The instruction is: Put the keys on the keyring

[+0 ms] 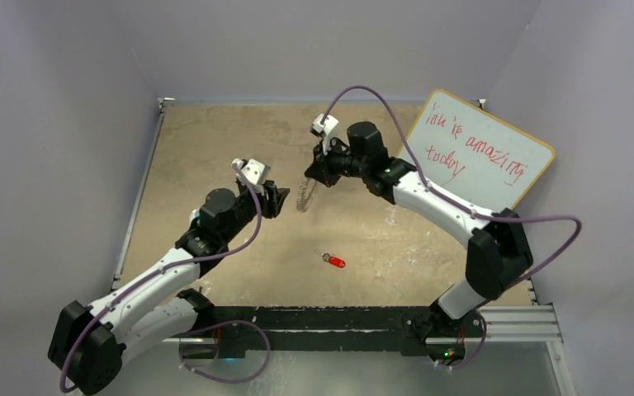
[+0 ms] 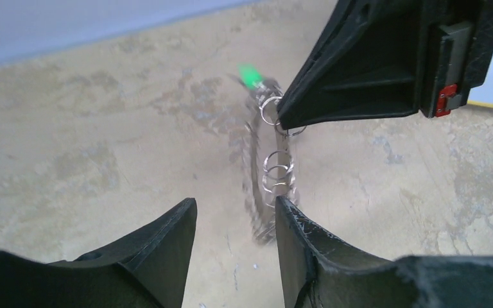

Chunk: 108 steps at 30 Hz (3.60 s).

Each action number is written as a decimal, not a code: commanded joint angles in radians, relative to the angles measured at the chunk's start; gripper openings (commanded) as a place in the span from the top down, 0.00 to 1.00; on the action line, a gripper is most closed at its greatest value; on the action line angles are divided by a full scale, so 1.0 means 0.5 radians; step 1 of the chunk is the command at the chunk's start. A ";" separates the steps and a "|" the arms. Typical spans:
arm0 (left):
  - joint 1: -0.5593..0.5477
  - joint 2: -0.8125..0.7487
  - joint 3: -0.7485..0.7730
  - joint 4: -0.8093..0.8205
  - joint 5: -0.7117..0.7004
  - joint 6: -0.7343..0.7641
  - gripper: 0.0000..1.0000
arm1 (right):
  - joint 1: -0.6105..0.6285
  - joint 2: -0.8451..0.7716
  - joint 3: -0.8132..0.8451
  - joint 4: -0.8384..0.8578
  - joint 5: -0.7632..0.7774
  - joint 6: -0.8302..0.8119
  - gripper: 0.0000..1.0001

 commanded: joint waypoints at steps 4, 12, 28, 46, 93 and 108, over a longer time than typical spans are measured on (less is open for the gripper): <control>0.014 -0.239 -0.033 0.183 0.195 0.320 0.54 | 0.007 -0.294 -0.322 0.545 -0.232 -0.511 1.00; 0.014 -0.253 -0.164 0.339 0.659 0.594 0.59 | 0.007 -0.326 -0.411 0.621 -0.712 -0.563 1.00; 0.011 -0.249 -0.419 0.820 0.957 0.559 0.72 | 0.005 -0.528 -0.598 0.775 -1.058 -0.745 1.00; 0.012 -0.169 -0.491 1.211 1.085 0.379 0.85 | 0.005 -0.577 -0.618 1.005 -1.118 -0.570 1.00; 0.010 -0.097 -0.551 1.558 1.112 0.240 1.00 | 0.000 -0.646 -0.733 1.238 -1.023 -0.384 0.51; 0.010 -0.100 -0.745 2.130 1.060 0.035 1.00 | -0.085 -0.676 -1.065 1.907 -1.256 0.027 0.73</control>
